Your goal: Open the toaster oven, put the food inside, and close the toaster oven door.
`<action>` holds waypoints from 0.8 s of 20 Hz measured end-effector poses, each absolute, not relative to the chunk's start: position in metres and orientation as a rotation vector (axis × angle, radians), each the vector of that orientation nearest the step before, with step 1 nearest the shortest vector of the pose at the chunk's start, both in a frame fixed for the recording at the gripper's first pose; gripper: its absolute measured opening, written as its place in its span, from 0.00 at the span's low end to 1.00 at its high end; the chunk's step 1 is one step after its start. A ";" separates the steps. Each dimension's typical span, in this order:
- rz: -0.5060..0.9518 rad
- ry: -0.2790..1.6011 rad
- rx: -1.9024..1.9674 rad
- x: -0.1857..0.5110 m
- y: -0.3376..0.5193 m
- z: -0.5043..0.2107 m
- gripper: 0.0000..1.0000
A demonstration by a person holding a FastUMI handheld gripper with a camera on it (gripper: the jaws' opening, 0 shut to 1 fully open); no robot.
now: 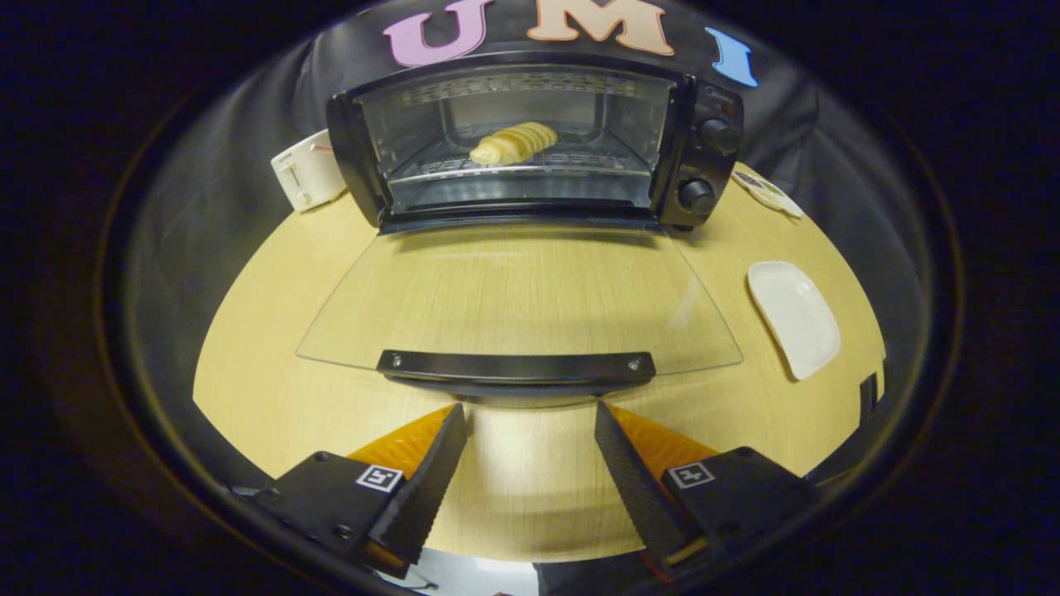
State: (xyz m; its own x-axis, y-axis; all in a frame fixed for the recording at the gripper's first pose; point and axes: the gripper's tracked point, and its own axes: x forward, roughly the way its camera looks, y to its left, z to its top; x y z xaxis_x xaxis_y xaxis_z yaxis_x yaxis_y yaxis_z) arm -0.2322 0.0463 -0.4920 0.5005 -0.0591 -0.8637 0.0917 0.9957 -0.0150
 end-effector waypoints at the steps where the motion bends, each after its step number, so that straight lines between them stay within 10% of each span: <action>1: -0.090 1.048 0.027 -0.232 0.047 -0.491 1.00; 16: -0.090 0.919 0.053 -0.198 0.053 -0.435 1.00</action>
State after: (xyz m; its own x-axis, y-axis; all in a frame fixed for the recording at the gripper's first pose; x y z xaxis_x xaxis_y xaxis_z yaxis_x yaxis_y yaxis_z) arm -0.1980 0.0530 -0.4351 0.6032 -0.0553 -0.7956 0.1008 0.9949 0.0073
